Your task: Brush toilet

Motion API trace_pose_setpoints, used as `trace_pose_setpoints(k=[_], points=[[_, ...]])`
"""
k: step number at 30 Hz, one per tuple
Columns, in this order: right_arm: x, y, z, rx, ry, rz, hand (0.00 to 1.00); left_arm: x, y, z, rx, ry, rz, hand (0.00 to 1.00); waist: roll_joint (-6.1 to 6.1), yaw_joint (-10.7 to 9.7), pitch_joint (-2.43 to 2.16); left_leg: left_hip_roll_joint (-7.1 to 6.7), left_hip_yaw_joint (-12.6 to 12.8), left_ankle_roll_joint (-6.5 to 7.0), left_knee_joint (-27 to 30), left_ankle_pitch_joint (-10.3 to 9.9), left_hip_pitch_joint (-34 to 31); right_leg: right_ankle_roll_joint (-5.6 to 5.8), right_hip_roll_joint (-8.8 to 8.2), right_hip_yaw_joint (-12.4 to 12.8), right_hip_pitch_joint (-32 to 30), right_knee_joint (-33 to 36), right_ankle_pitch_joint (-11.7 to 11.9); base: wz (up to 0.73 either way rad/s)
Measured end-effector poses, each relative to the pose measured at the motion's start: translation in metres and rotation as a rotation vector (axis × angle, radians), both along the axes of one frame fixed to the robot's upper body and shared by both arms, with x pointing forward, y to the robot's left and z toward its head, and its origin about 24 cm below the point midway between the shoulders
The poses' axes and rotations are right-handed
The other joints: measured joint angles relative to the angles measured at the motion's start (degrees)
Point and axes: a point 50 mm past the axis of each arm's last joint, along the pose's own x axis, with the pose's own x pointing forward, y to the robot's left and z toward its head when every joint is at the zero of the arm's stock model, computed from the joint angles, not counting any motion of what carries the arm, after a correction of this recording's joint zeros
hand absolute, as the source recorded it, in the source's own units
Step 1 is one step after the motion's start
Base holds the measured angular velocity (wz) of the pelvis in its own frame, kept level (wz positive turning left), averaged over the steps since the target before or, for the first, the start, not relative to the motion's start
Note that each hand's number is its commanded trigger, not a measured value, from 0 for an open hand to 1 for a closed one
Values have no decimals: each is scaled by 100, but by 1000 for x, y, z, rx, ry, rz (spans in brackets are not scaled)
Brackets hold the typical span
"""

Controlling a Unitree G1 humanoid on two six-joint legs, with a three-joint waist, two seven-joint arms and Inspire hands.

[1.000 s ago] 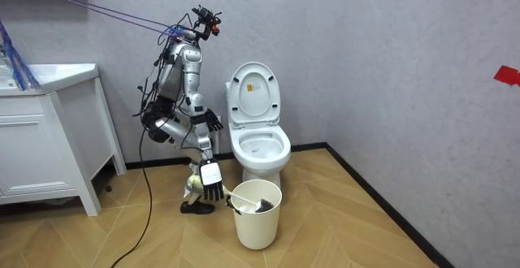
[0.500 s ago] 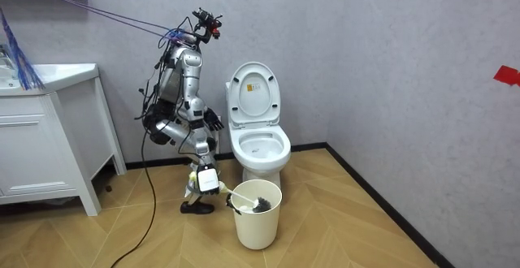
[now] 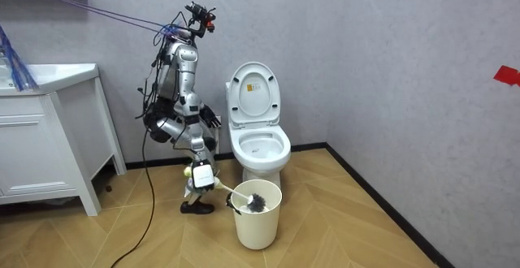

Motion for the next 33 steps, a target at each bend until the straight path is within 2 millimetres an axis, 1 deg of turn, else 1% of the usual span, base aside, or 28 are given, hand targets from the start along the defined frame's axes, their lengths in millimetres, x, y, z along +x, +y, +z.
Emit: trace_pose_setpoints(k=[2, 3, 4, 5, 7, 9, 10, 11, 12, 13, 15, 16, 18, 19, 20, 21, 22, 23, 24, 27, 31, 33], points=[[-6, 3, -4, 26, 10, -16, 100, -4, 2, -4, 3, 20, 5, 0, -1, -5, -2, 8, 19, 3, -256, 64, 259, 30, 30, -38, 267, -280, 80, 0], [-9, 7, -7, 52, 6, -38, 100, -6, 3, -6, 8, 32, 10, 0, -4, 0, -16, 13, 23, 2, -451, 114, 430, 55, 71, -65, 452, -503, 151, 0], [-10, 8, -9, 66, 2, -53, 100, -8, 4, -7, 11, 39, 11, 0, -9, -4, -19, 5, 21, 4, -557, 146, 523, 59, 74, -81, 544, -613, 186, 4], [-14, 10, -11, 90, -2, -84, 100, -10, 4, -9, 17, 48, 8, 0, -24, -18, -29, -2, 30, 13, -765, 207, 713, 91, 74, -94, 729, -801, 240, 4], [-18, 13, -14, 108, -2, -105, 100, -15, 6, -12, 18, 62, 15, 0, -36, -4, -39, -3, 43, 42, -1083, 292, 1034, 125, 121, -120, 1032, -1135, 344, -3], [-24, 17, -19, 133, 14, -117, 100, -25, 8, -17, 20, 89, 24, 0, -59, -19, -43, -17, 59, 33, -1460, 361, 1535, 166, 172, -159, 1546, -1556, 444, -2], [-26, 18, -20, 141, 17, -119, 100, -27, 9, -18, 21, 96, 28, 0, -66, -21, -50, -21, 64, 28, -1547, 370, 1653, 176, 184, -179, 1676, -1656, 458, 4], [-30, 20, -22, 157, 23, -127, 100, -32, 11, -20, 23, 110, 32, 0, -80, -30, -54, -34, 43, 14, -1733, 397, 1911, 196, 208, -231, 1965, -1878, 496, 11], [-30, 21, -23, 167, 22, -128, 100, -33, 13, -21, 29, 117, 34, 0, -134, -52, -84, -76, 18, 4, -1942, 444, 2122, 217, 206, -266, 2177, -2065, 521, 14], [-33, 21, -23, 171, 26, -131, 100, -36, 16, -22, 34, 126, 37, 0, -173, -65, -104, -96, 12, 0, -2047, 473, 2217, 227, 205, -270, 2265, -2150, 536, 12], [-34, 21, -24, 188, 14, -156, 100, -47, 28, -27, 52, 158, 76, 0, -276, -120, -121, -99, -3, -27, -2438, 557, 2651, 250, 275, -320, 2732, -2603, 655, 6], [-34, 21, -24, 193, 6, -166, 100, -51, 31, -28, 56, 166, 88, 0, -291, -147, -129, -97, -5, -30, -2530, 574, 2753, 258, 291, -357, 2862, -2722, 679, 9], [-40, 19, -25, 194, -3, -201, 100, -67, 38, -32, 53, 200, 114, 0, -373, -171, -162, -91, -4, -46, -2881, 610, 3228, 312, 389, -386, 3381, -3195, 779, 2], [-41, 19, -25, 193, -5, -208, 100, -71, 39, -33, 51, 210, 116, 0, -385, -168, -171, -94, -5, -50, -2965, 613, 3352, 324, 402, -405, 3515, -3317, 802, 0], [-46, 19, -26, 188, -6, -220, 100, -79, 39, -36, 45, 232, 113, 0, -396, -170, -177, -95, -19, -55, -3130, 616, 3600, 361, 475, -441, 3810, -3573, 855, 3], [-50, 20, -27, 192, -6, -223, 100, -90, 41, -39, 37, 259, 118, 0, -414, -170, -193, -101, -27, -62, -3304, 622, 3862, 381, 495, -503, 4122, -3834, 907, 5], [-51, 21, -28, 196, -10, -220, 100, -96, 41, -40, 34, 271, 121, 0, -423, -180, -197, -107, -34, -64, -3379, 624, 3981, 397, 517, -516, 4264, -3954, 929, 8], [-53, 24, -29, 207, -16, -223, 100, -105, 43, -42, 28, 293, 127, 0, -452, -216, -208, -119, -40, -65, -3503, 623, 4189, 431, 567, -532, 4513, -4162, 960, 11], [-54, 28, -31, 215, -14, -222, 100, -114, 45, -44, 27, 313, 133, 0, -490, -258, -204, -138, -52, -67, -3607, 624, 4392, 455, 583, -563, 4740, -4341, 986, 11], [-55, 33, -33, 215, -5, -181, 100, -128, 46, -46, 39, 339, 124, 0, -573, -273, -200, -209, -78, -78, -3813, 631, 4787, 512, 596, -576, 5169, -4602, 1022, 9], [-48, 36, -30, 212, -37, -137, 100, -131, 46, -40, 68, 313, 106, 0, -610, -249, -199, -230, -129, -78, -3845, 630, 4990, 539, 587, -681, 5433, -4717, 1047, 9], [-41, 37, -28, 201, -45, -95, 100, -134, 50, -38, 105, 314, 90, 0, -621, -247, -200, -239, -137, -79, -3912, 630, 5167, 544, 607, -729, 5650, -4889, 1054, 7]])
